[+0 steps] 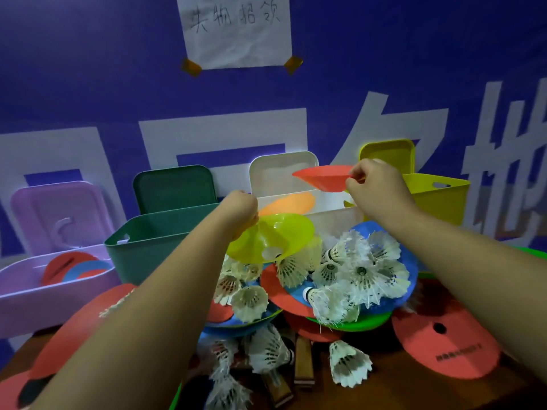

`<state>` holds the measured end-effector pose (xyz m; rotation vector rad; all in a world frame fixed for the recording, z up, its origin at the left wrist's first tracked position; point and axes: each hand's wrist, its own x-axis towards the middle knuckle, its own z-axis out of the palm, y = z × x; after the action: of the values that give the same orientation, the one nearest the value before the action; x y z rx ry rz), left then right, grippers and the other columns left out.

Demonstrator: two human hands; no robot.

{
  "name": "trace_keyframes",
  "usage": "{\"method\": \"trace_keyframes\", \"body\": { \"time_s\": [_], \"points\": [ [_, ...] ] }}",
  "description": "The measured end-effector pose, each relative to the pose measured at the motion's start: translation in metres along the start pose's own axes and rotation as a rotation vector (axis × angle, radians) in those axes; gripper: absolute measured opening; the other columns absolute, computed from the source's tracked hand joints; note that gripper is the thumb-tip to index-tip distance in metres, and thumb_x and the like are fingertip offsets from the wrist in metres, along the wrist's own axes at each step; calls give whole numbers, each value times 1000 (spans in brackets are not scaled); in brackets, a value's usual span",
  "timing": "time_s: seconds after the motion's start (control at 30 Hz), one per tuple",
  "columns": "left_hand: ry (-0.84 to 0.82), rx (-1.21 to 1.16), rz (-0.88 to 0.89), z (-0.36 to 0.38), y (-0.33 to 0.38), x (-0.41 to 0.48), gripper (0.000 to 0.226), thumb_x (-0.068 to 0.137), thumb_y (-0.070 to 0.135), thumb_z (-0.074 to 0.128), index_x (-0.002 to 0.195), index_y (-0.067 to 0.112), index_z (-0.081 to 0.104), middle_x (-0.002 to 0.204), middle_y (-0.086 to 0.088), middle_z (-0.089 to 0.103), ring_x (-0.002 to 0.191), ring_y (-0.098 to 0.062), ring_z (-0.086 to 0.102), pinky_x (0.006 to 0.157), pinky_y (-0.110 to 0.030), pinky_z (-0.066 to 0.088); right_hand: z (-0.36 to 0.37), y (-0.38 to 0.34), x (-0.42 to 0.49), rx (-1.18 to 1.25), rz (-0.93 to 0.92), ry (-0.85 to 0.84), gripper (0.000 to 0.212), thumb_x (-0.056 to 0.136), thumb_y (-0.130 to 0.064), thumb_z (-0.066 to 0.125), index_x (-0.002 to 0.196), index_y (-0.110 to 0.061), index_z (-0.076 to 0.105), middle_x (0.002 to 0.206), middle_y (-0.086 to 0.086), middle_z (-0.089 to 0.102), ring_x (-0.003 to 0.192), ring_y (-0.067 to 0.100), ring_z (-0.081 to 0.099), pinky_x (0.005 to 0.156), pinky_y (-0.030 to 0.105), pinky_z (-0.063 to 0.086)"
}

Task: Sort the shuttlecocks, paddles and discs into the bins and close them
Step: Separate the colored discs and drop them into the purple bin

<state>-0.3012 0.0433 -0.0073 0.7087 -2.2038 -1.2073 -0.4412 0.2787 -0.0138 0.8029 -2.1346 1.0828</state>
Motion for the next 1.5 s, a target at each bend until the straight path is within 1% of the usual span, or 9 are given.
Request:
{"method": "trace_keyframes", "body": {
  "time_s": [0.23, 0.37, 0.53, 0.7, 0.83, 0.93, 1.07, 1.27, 1.5],
  "points": [
    [-23, 378, 219, 9, -22, -16, 38, 99, 13, 51, 133, 18, 68, 125, -5, 68, 103, -24, 67, 84, -34, 56, 29, 12, 14, -55, 38, -76, 16, 95, -12, 59, 101, -10, 74, 109, 12, 65, 98, 31, 63, 86, 41, 54],
    [-138, 473, 332, -4, -19, -40, 28, 102, 41, 59, 119, 24, 73, 116, 3, 73, 99, -14, 67, 87, -32, 54, 39, 6, 23, -82, 38, -298, 38, 101, -16, 50, 132, -21, 72, 140, 9, 65, 111, 30, 63, 85, 34, 49],
    [-375, 644, 416, -25, -22, -67, 53, 89, 76, 58, 116, 34, 75, 115, 17, 73, 104, -3, 67, 93, -33, 55, 36, -7, 11, -87, 16, -435, 44, 101, -10, 46, 135, -26, 71, 139, 7, 66, 71, 10, 56, 58, 23, 39],
    [-350, 740, 504, -18, -27, -79, 48, 92, 63, 64, 129, 34, 70, 134, 15, 66, 116, -8, 61, 100, -31, 49, 22, -34, -13, -75, -49, -452, 39, 96, -12, 47, 108, -28, 81, 123, -3, 75, 108, 17, 67, 94, 34, 55],
    [-360, 694, 511, -15, -25, -94, 67, 88, 77, 59, 131, 28, 70, 131, 16, 65, 120, -7, 60, 101, -32, 48, 6, -56, -28, -38, -81, -452, 38, 94, -14, 48, 104, -32, 80, 117, -6, 77, 108, 15, 68, 96, 33, 54],
    [-268, 793, 555, -17, -33, -95, 33, 95, 45, 64, 121, 27, 75, 124, 9, 73, 113, -18, 65, 96, -37, 54, -3, -65, -44, -48, -141, -587, 43, 93, -11, 51, 116, -35, 78, 127, -9, 70, 110, 9, 63, 87, 25, 48],
    [-41, 719, 626, -34, -45, -104, 19, 95, 21, 60, 103, 27, 76, 91, 1, 74, 87, -28, 65, 74, -40, 56, 3, -71, -63, -184, -313, -657, 35, 93, -28, 63, 126, -37, 73, 136, -7, 63, 128, 19, 53, 107, 40, 45],
    [238, 535, 699, -84, -71, -131, 35, 90, 13, 75, 125, 19, 72, 125, -3, 70, 117, -29, 60, 102, -37, 44, 20, -108, -87, -22, -427, -299, 25, 96, -42, 61, 111, -37, 80, 110, -9, 75, 105, 29, 64, 90, 49, 53],
    [391, 391, 316, -143, -127, -191, 55, 90, 23, 78, 139, 10, 56, 133, -10, 60, 119, -25, 60, 103, -38, 47, 40, -155, -129, 158, -455, -275, 24, 97, -16, 64, 113, -22, 81, 103, 5, 72, 101, 29, 65, 88, 41, 52]
  ]
}}
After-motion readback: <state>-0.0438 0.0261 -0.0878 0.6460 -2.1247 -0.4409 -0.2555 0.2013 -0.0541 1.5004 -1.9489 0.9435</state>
